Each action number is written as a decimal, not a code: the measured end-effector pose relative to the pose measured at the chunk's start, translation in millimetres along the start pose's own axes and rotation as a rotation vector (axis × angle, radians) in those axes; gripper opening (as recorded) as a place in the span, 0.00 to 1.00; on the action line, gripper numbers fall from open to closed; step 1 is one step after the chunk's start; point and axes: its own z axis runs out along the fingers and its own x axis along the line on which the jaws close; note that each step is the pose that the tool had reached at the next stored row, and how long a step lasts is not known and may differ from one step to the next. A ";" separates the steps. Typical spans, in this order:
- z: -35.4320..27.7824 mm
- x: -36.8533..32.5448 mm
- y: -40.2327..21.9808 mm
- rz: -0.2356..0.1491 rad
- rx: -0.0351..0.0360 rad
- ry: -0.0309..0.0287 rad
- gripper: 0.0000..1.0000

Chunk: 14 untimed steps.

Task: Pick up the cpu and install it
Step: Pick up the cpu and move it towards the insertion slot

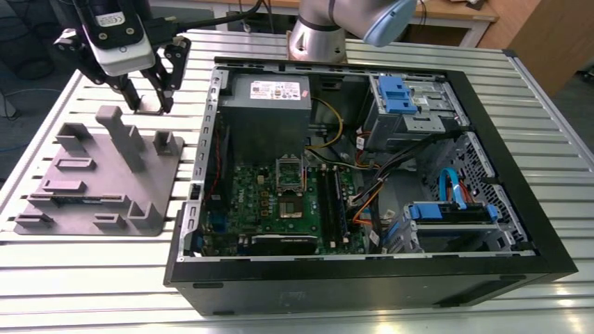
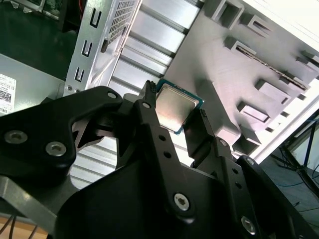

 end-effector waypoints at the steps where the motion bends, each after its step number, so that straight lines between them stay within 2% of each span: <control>1: 0.0 -0.4 0.0 0.000 0.0000 0.0000 0.47; 7: 0.1 -4.1 0.3 0.000 0.0000 0.0000 0.47; 14: 0.3 -12.4 0.8 0.000 0.0000 0.0000 0.47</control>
